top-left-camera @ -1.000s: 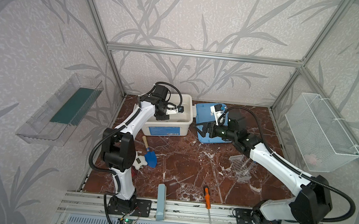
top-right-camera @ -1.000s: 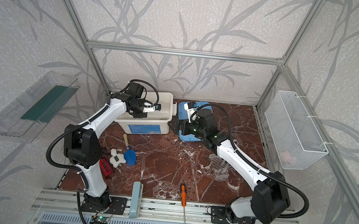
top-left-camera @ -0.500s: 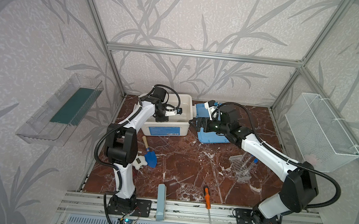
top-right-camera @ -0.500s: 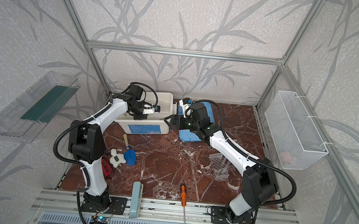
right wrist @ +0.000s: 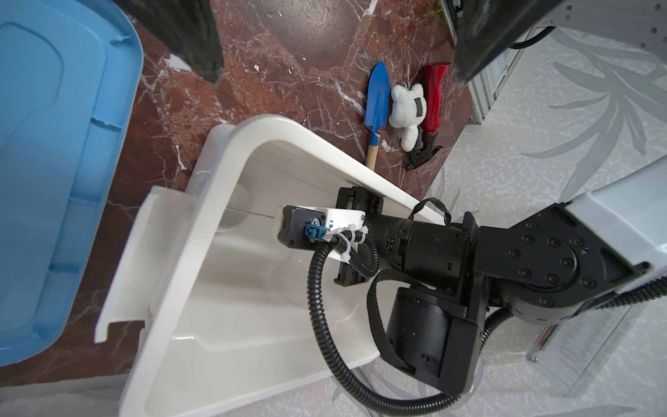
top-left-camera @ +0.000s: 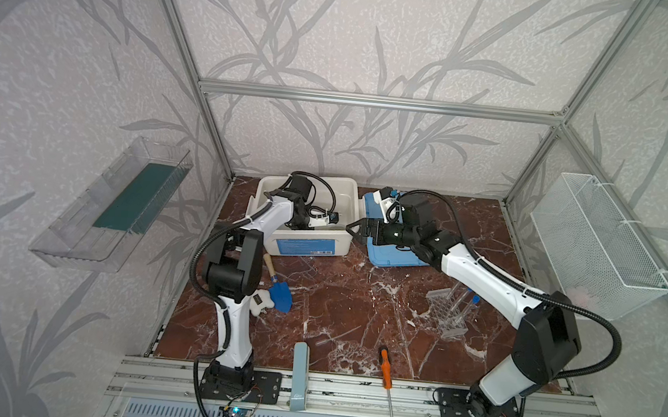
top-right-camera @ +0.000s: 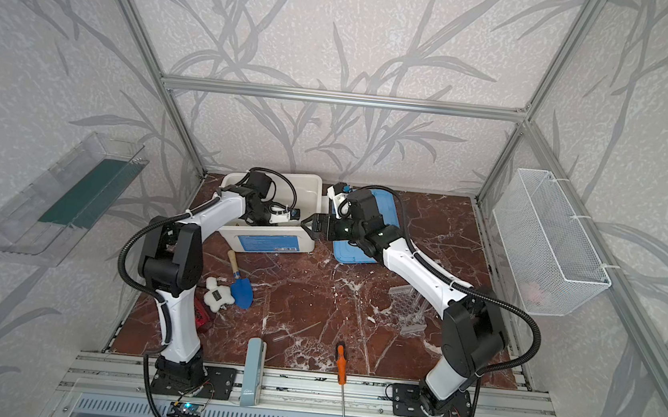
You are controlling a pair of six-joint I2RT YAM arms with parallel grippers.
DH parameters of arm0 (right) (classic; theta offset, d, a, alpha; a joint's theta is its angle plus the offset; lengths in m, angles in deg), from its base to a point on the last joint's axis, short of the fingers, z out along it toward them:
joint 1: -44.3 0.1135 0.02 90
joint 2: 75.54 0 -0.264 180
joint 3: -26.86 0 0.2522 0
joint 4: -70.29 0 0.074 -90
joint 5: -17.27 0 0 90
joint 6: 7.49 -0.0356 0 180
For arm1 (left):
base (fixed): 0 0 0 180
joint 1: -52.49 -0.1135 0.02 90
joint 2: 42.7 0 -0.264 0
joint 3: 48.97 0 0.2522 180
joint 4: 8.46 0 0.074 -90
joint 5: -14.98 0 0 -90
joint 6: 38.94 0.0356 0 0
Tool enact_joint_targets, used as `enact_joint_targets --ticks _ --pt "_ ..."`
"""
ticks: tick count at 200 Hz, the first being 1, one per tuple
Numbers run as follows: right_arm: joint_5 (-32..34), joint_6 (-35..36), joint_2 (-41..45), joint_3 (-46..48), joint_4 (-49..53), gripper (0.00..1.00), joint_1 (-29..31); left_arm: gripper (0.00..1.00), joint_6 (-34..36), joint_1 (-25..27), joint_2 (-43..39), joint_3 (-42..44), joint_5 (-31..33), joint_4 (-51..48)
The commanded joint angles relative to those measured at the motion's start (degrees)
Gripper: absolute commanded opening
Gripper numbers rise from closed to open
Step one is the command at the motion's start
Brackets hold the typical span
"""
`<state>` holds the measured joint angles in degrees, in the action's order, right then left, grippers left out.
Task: Organize the chemistry lab equipment
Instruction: 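Lower the rod into the white bin while the right gripper nears the lid, then open the left gripper to release the rod into the bin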
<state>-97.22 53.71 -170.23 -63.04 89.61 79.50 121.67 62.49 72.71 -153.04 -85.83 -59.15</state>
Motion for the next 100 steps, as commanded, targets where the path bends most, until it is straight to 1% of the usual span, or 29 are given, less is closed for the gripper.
enact_joint_targets --ticks 1,24,68,86,100 --pt "-0.38 -0.27 -0.72 -1.47 -0.07 0.98 0.13 0.03 -0.21 0.11 0.51 0.55 -0.23 0.77" --pt "-0.67 -0.71 -1.44 -1.9 -0.07 0.98 0.22 0.07 -0.21 0.19 0.57 0.38 0.59 0.79" --pt "-0.36 -0.73 -1.71 -2.35 0.15 0.98 0.31 0.1 0.74 0.72 0.13 1.92 4.27 2.39" --pt "-0.29 -0.65 -1.47 -2.17 0.33 0.98 0.34 0.14 0.26 0.81 0.37 1.83 5.01 2.9" --pt "-0.12 -0.57 -1.32 -1.86 0.35 0.98 0.33 0.14 0.19 1.03 0.74 1.28 5.52 2.34"
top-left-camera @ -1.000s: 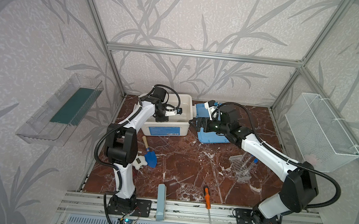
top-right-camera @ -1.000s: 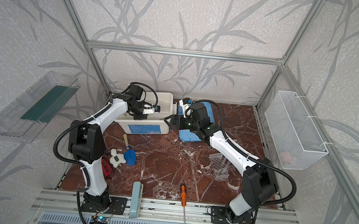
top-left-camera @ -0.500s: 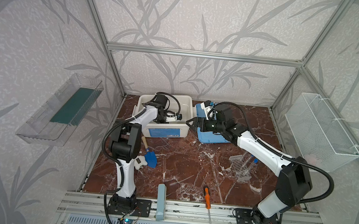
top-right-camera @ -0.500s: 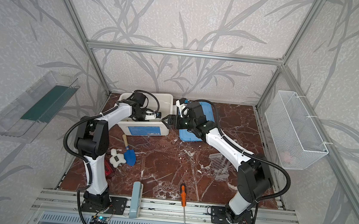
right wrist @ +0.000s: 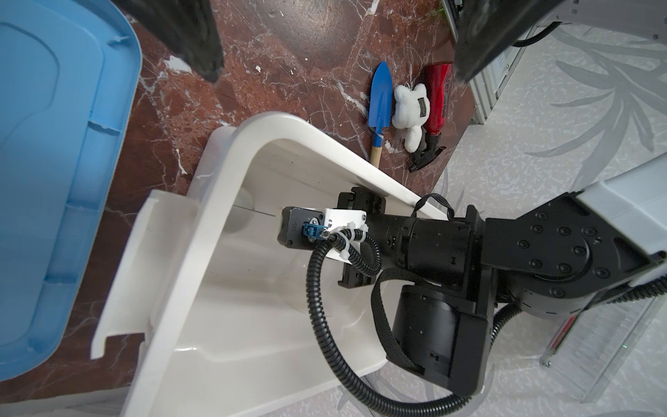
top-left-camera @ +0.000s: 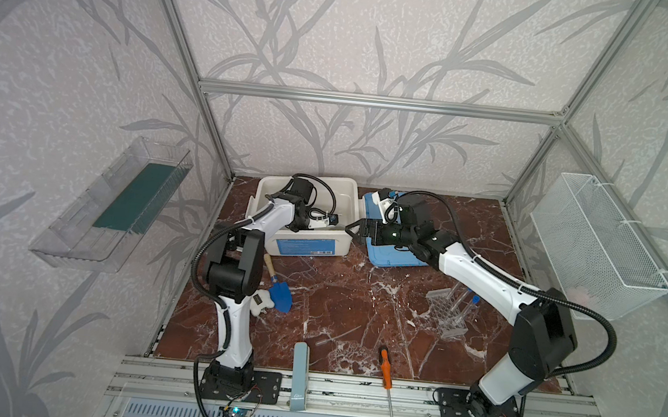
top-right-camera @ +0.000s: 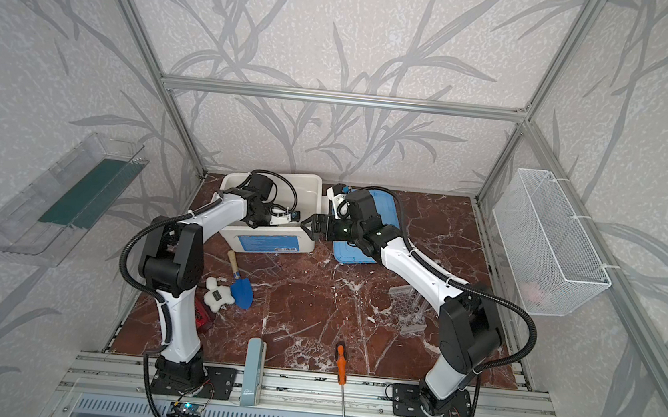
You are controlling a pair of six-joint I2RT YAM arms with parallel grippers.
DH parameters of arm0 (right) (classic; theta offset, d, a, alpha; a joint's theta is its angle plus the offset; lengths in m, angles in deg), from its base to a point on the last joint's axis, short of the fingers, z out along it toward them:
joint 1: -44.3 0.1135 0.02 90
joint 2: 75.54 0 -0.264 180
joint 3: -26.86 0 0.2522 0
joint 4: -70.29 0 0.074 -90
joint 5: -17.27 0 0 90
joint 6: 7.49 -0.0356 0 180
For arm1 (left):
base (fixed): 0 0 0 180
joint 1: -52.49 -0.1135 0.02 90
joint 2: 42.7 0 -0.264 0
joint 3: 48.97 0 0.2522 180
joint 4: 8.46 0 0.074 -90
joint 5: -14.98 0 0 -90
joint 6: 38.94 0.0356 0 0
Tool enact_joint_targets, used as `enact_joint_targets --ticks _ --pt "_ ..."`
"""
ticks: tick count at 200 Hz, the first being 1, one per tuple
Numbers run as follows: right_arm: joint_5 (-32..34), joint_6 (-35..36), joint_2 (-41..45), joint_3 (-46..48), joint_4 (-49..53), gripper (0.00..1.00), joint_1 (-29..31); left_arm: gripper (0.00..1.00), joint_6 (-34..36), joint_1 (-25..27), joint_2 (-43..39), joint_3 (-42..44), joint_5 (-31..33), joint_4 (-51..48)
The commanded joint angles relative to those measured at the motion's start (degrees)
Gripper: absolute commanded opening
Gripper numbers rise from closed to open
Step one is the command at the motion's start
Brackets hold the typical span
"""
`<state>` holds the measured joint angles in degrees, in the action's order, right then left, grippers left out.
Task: Organize the chemistry lab equipment
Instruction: 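Open the left gripper to release the rod into the bin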
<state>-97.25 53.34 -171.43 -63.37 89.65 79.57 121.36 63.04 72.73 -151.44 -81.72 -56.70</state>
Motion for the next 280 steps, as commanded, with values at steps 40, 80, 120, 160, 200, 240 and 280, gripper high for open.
enact_joint_targets --ticks 40,80,120,160,200,240,280 --pt "0.25 -0.18 0.45 -0.63 0.15 0.98 0.24 0.14 0.45 0.97 0.88 -0.81 2.78 -0.15" --pt "0.23 -0.15 0.96 -0.52 0.56 0.98 0.29 0.21 -0.46 1.14 -1.11 -0.48 3.8 1.03" --pt "0.69 -0.05 2.49 -0.9 1.58 0.98 0.26 0.42 -0.62 2.01 -5.22 -0.12 5.6 2.47" --pt "1.84 0.81 5.5 -0.41 3.81 0.98 0.25 0.53 -0.33 2.9 -10.14 0.74 6.89 4.74" --pt "4.45 2.42 12.1 2.42 6.23 0.99 0.24 0.74 -4.29 3.85 -16.06 1.88 8.47 8.21" --pt "6.3 4.1 17.21 4.84 9.52 1.0 0.15 0.8 -9.26 5.08 -22.73 3.73 6.85 10.03" --pt "8.69 5.56 23.9 9.51 13.15 1.0 0.11 0.8 -19.23 7.67 -28.81 3.16 5.21 7.52"
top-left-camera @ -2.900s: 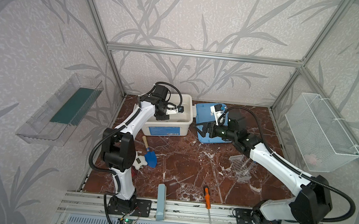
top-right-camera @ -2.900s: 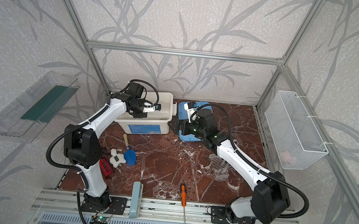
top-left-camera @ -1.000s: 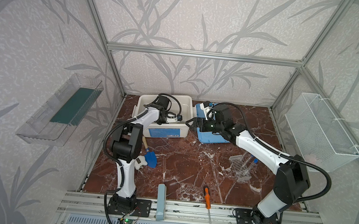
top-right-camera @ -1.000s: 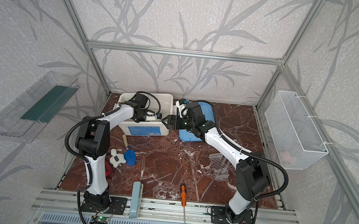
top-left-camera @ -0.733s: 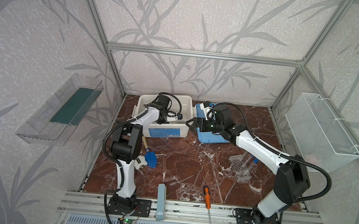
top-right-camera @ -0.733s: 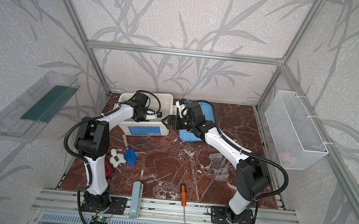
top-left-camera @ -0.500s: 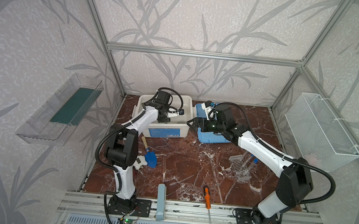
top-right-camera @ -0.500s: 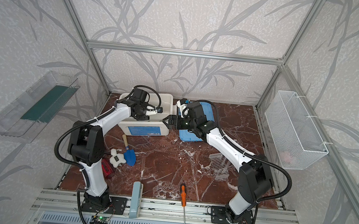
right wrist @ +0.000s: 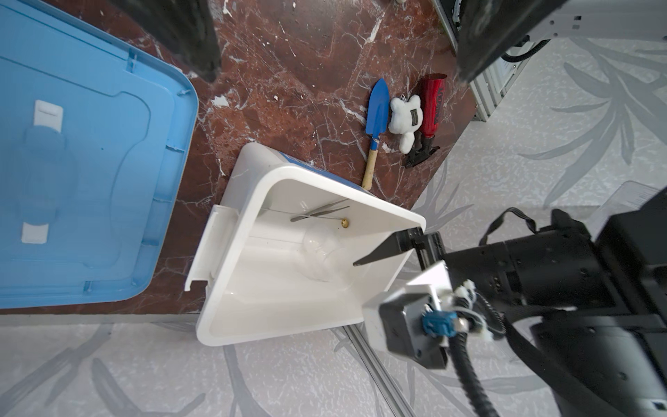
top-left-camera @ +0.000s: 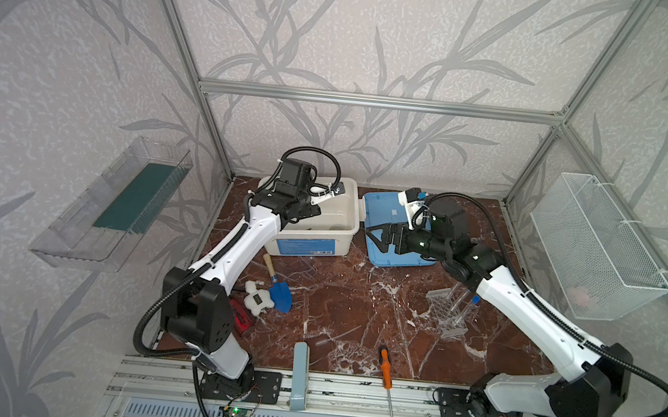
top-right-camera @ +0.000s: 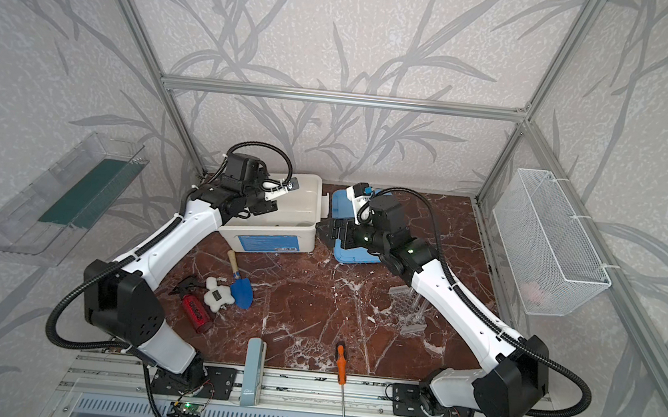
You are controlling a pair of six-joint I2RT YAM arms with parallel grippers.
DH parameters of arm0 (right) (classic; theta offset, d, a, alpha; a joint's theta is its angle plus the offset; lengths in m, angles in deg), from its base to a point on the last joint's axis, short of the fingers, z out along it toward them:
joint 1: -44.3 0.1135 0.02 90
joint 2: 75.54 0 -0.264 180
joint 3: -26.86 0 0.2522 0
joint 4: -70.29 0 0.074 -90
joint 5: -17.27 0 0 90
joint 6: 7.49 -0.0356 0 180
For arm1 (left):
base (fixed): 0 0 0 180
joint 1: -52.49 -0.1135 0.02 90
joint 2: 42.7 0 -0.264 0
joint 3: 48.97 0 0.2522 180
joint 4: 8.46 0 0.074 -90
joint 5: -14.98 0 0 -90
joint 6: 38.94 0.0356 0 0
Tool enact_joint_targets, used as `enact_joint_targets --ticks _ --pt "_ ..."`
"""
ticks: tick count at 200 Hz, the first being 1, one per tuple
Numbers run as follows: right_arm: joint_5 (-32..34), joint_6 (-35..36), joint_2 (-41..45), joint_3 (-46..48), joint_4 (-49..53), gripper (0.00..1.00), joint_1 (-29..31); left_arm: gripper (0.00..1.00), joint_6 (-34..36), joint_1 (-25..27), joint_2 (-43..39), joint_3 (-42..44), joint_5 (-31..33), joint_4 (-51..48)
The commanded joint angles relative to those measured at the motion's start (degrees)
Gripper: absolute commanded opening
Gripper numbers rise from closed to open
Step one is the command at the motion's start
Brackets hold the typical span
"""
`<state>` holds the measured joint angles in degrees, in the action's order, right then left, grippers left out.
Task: Organize the chemistry lab equipment
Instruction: 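Open the left gripper to release the rod into the bin, then move the left gripper down to the clear pipette while the right draws back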
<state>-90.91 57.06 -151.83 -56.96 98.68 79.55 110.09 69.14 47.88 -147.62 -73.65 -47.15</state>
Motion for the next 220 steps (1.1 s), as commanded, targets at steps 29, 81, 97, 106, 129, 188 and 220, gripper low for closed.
enact_joint_targets --ticks 29,81,97,106,129,188,220 --pt "3.14 2.76 10.24 8.64 7.18 1.0 0.09 0.87 -20.42 5.56 -8.05 -4.29 -4.2 -6.97" --pt "6.28 4.61 21.2 19.37 13.89 0.99 0.11 0.99 -46.4 17.11 -13.84 -6.02 -7.64 -13.8" --pt "6.35 4.94 23.63 21.13 15.72 0.99 0.02 0.99 -47.88 21.92 -17.47 -0.9 -8.92 -12.6" --pt "6.45 5.2 24.61 21.45 17.51 0.99 0.01 0.99 -47.97 24.51 -19.76 2.63 -8.07 -12.36" --pt "6.64 5.22 27.85 22.58 21.23 0.99 0.0 0.99 -57.67 26.6 -22.6 8.64 -7.15 -14.24" --pt "7.11 4.49 32.31 26.12 21.35 0.99 0.0 0.98 -74.73 34.08 -20.54 21.59 -4.02 -14.61" --pt "6.66 4.24 31.63 26.07 22.27 0.99 0.01 0.98 -83.03 35.93 -19.72 27.42 -3.82 -11.8"
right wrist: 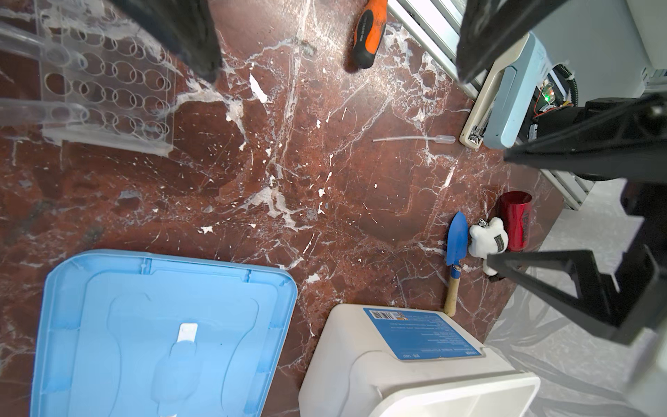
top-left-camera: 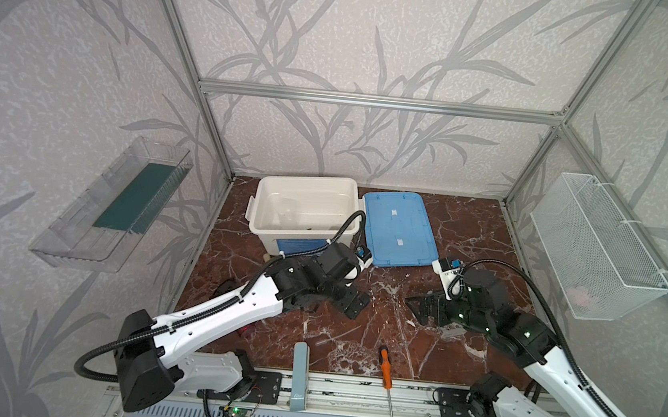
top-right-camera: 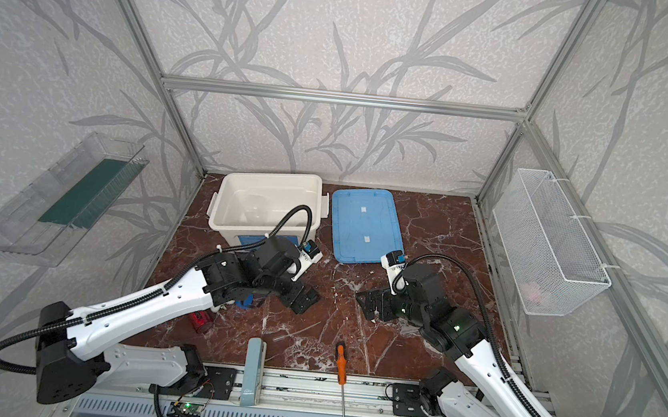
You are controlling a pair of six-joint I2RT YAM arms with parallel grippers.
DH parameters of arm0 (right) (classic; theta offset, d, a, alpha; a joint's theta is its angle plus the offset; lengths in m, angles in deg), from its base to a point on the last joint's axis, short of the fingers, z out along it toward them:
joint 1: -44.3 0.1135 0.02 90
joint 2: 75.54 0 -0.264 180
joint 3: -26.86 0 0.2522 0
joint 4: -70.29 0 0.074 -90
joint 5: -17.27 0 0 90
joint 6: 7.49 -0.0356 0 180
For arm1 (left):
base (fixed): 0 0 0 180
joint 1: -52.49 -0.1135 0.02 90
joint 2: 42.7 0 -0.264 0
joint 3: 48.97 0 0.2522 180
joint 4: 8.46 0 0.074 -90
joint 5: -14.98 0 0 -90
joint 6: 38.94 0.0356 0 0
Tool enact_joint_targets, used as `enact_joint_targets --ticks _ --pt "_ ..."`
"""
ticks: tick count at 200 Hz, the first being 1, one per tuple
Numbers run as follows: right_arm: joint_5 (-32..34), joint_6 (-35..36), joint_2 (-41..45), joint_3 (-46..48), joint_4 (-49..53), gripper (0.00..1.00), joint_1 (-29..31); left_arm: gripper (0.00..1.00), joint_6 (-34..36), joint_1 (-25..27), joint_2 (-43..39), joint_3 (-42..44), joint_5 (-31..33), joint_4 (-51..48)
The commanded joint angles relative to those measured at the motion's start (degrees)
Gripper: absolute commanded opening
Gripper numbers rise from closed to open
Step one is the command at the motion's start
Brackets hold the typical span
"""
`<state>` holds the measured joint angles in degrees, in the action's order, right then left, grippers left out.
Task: Organize the chemistry lab equipment
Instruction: 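Move the left gripper down to the clear pipette while the right draws back, then close the left gripper on the pipette and lift it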
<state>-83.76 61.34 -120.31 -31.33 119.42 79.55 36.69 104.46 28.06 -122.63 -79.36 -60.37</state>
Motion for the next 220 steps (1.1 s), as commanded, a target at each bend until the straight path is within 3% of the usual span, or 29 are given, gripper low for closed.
enact_joint_targets --ticks 1,26,59,84,117,149,180,196,220 --pt "-0.53 -0.07 0.16 0.5 1.53 0.99 0.0 0.98 -9.89 0.65 0.09 2.6 1.97 1.38" --pt "-0.34 -0.76 1.5 1.73 1.03 0.99 0.01 0.96 -17.87 1.91 1.26 6.41 3.13 0.57" --pt "-0.16 -1.87 0.8 3.01 -0.71 0.99 0.07 0.9 -28.65 5.17 4.29 4.43 8.87 -7.55" --pt "-1.2 -2.27 -0.31 2.98 -1.79 0.99 0.07 0.99 -32.75 8.09 4.73 4.34 11.77 -8.02" --pt "-0.42 -2.81 -0.41 3.74 -3.88 0.99 0.0 0.99 -38.67 8.24 4.19 4.96 11.77 -8.51" --pt "-1.03 -3.79 -1.12 5.65 -7.88 0.99 0.0 0.99 -45.79 8.63 1.01 10.33 9.05 -2.2" --pt "-1.01 -3.21 -3.59 5.63 -9.17 0.99 0.05 0.95 -55.03 8.68 1.32 10.59 12.52 -6.54" --pt "-1.1 -3.15 -4.05 6.25 -9.93 0.99 0.02 0.9 -52.38 9.06 3.08 9.48 12.09 -6.69" --pt "-0.51 -3.28 -3.76 7.54 -11.31 0.99 0.0 0.76 -41.3 9.2 7.38 6.58 8.65 -6.84"
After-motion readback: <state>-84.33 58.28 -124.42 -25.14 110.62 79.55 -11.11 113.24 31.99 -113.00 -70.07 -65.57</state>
